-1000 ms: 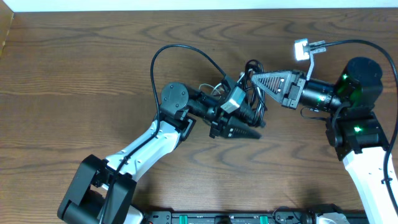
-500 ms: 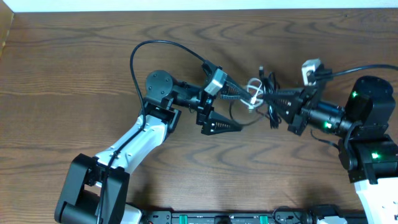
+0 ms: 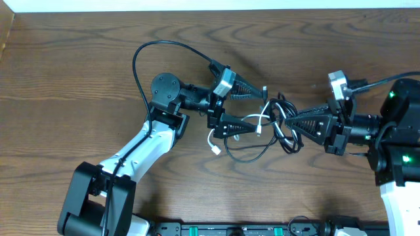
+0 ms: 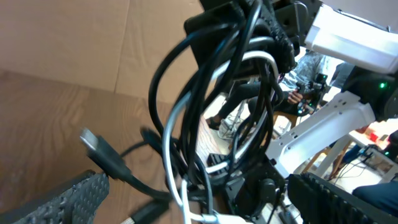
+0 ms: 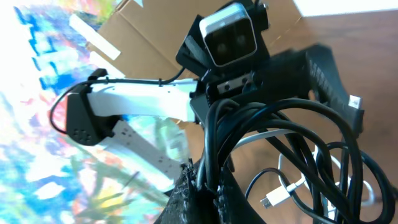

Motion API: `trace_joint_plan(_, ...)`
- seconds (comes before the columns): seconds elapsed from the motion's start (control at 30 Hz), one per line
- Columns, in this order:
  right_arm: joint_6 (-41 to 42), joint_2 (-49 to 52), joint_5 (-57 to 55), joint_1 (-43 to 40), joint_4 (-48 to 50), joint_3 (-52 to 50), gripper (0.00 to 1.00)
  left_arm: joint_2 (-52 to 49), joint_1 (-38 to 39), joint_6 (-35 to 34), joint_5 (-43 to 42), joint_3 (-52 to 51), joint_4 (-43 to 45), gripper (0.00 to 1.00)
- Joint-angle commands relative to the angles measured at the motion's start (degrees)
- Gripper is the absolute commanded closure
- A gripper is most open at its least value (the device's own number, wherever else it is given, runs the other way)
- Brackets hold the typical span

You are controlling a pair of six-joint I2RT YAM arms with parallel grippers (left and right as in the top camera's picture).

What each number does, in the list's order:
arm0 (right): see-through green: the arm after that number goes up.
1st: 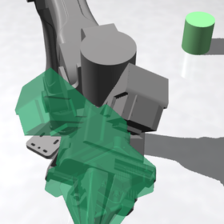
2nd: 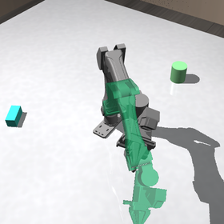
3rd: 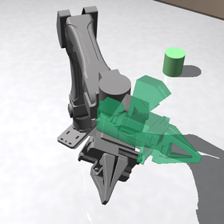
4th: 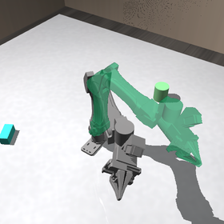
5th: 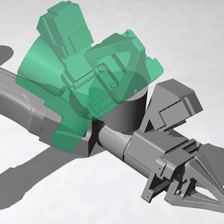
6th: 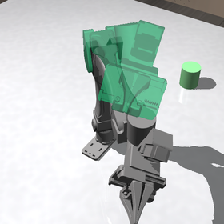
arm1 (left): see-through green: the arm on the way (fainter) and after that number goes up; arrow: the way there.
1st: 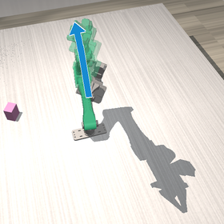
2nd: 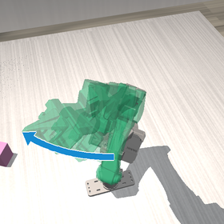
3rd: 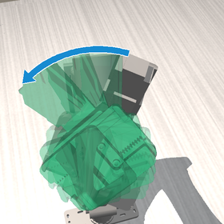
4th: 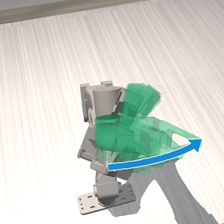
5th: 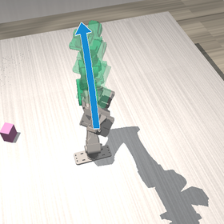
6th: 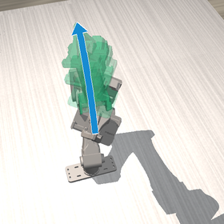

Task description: Untangle cables

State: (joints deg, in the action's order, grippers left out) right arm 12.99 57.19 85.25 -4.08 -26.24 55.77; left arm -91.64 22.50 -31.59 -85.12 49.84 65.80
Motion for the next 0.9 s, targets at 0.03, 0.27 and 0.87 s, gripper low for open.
trace_joint_plan(0.03, 0.9, 2.36, 4.24, -0.15, -1.14, 0.46, 0.99, 0.63, -0.31, 3.15, 0.76, 0.61, 0.2, 0.02)
trace_joint_plan(0.27, 0.9, 6.27, 2.82, 0.0, -1.95, 0.44, 0.99, 0.63, -2.89, 5.22, 0.74, 0.61, 0.2, 0.02)
trace_joint_plan(0.87, 3.48, 8.02, 4.09, 3.1, -2.34, 0.44, 0.99, 0.42, 0.0, 10.6, 5.29, 0.61, -0.7, 0.02)
